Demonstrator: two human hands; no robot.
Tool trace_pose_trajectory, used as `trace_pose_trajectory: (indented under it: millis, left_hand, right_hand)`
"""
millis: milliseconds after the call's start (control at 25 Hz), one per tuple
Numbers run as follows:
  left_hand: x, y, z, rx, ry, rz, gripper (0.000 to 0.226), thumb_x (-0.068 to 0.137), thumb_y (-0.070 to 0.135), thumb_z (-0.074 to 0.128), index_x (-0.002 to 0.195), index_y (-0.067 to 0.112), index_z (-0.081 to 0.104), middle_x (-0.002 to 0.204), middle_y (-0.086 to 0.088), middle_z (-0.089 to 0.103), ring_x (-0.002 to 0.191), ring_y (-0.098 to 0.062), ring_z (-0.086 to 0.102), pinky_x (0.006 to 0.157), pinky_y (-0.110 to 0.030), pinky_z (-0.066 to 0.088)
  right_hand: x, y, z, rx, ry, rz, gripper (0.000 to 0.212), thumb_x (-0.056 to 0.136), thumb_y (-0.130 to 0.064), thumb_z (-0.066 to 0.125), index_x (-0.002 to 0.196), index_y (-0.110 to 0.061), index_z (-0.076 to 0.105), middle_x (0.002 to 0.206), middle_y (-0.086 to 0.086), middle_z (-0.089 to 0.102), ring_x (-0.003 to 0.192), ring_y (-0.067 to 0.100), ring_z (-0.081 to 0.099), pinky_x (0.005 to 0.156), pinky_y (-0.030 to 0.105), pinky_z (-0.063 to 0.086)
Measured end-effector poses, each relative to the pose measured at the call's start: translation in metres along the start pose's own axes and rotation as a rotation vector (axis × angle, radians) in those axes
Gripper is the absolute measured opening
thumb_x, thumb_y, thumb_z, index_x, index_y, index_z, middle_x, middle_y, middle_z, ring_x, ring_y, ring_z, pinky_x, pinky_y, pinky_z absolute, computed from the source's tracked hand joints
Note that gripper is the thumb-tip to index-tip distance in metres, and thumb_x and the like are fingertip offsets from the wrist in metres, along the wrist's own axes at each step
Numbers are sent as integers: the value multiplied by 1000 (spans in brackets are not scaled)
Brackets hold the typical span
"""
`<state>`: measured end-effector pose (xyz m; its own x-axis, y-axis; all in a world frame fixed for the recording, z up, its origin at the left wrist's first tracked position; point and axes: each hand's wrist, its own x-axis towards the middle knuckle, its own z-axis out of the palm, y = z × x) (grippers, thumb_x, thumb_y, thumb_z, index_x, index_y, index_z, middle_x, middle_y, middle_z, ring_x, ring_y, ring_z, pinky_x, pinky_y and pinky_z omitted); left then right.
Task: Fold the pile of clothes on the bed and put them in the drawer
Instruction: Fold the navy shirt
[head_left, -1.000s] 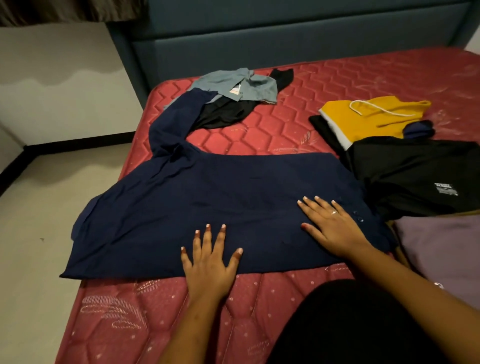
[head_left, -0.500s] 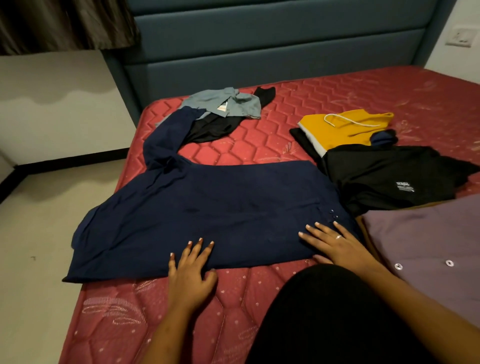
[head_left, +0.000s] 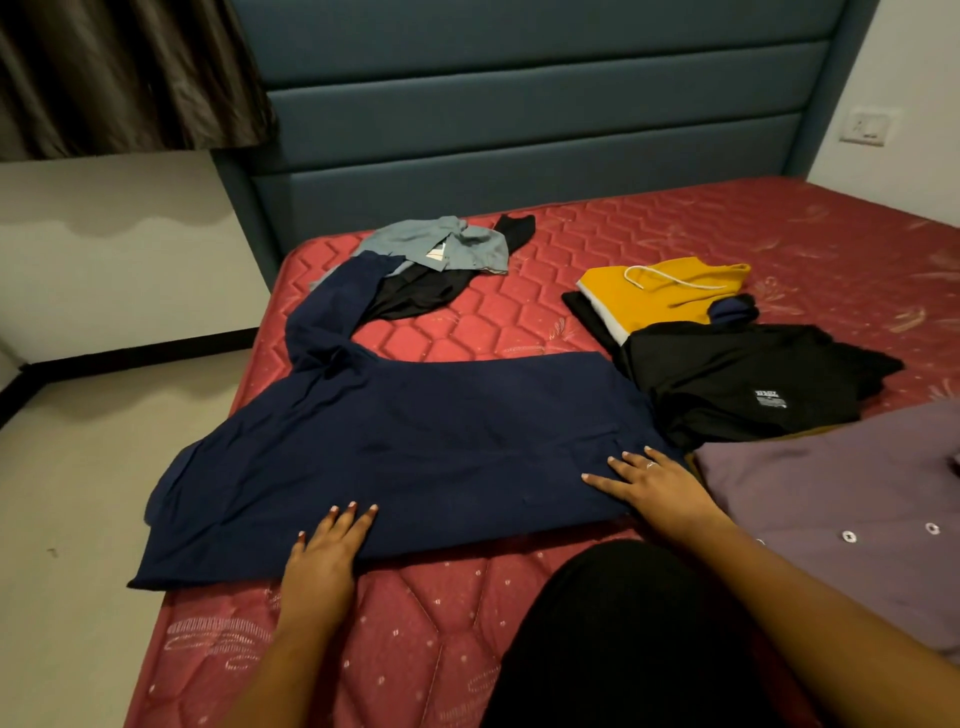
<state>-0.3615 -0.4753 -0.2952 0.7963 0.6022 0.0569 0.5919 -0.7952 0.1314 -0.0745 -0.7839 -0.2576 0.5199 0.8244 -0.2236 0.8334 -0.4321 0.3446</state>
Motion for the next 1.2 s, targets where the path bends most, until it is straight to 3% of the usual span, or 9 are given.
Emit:
trace_pose_trajectory:
  millis: [360, 520, 680, 760, 840, 920, 1000, 1080, 1200]
  left_hand:
    - [-36, 13, -15, 158, -203, 64, 76, 95, -1, 36, 153, 33, 1, 162, -2, 6, 148, -28, 7, 117, -47, 20]
    - [-60, 12, -23, 196, -271, 127, 80, 94, 0, 40, 153, 32, -4, 162, -4, -1, 148, -32, 5, 116, -46, 22]
    - [-68, -27, -35, -62, -313, 107, 70, 94, 7, 43, 152, 34, 17, 161, -1, 6, 148, -27, 10, 116, -31, 20]
    - [-67, -63, -53, -219, -245, 1, 61, 90, 9, 51, 148, 24, 35, 159, -7, 18, 145, -24, 22, 114, -24, 18]
    - [-66, -105, -67, -312, -100, -212, 57, 88, 14, 60, 143, 19, 44, 155, -13, 27, 140, -29, 31, 113, -28, 22]
    - [-66, -139, -68, -424, -18, -499, 60, 88, 23, 63, 143, 19, 41, 147, -15, 38, 132, -33, 41, 109, -36, 32]
    - [-65, -149, -67, -813, -46, -713, 59, 89, 24, 65, 142, 19, 38, 136, -14, 50, 118, -33, 53, 100, -42, 44]
    - [-60, -147, -64, -1188, -79, -732, 43, 91, 13, 63, 131, 16, 45, 122, -10, 57, 103, -28, 58, 90, -37, 49]
    - [-41, -146, -66, -1173, 24, -756, 8, 86, 8, 69, 90, 11, 63, 97, -14, 69, 86, -24, 62, 75, -32, 50]
  right_hand:
    - [-46, -13, -14, -11, -273, 61, 76, 101, -16, 39, 148, -43, -14, 162, 5, -1, 149, 24, 2, 119, 44, 7]
    - [-45, -16, -33, 171, -387, 88, 59, 104, -39, 30, 150, -41, -6, 162, 5, 0, 149, 25, 3, 118, 46, 8]
    - [-23, -28, -68, 373, -282, 149, 62, 96, -42, 51, 148, -16, 30, 154, 7, 31, 133, 24, 35, 113, 33, 26]
    - [-3, -66, -98, 353, -282, 67, 46, 94, -31, 54, 139, -22, 47, 144, 2, 45, 123, 22, 47, 107, 32, 36]
    - [23, -136, -132, 363, -218, -160, 45, 92, -17, 50, 136, -28, 52, 144, 0, 48, 127, 23, 49, 105, 31, 39]
    - [36, -218, -141, 395, -72, -382, 56, 91, -16, 46, 145, -30, 39, 153, 0, 35, 137, 22, 38, 111, 35, 33]
    - [47, -290, -148, 352, 38, -503, 61, 96, -26, 42, 152, -33, 17, 161, -2, 15, 145, 20, 21, 116, 42, 23]
    - [57, -344, -155, 359, 80, -546, 62, 100, -37, 36, 153, -34, 5, 162, -4, 4, 148, 19, 8, 117, 49, 13]
    - [83, -377, -155, 393, 137, -523, 71, 92, -57, 24, 152, -34, -6, 162, -5, -3, 149, 16, 0, 118, 49, 6]
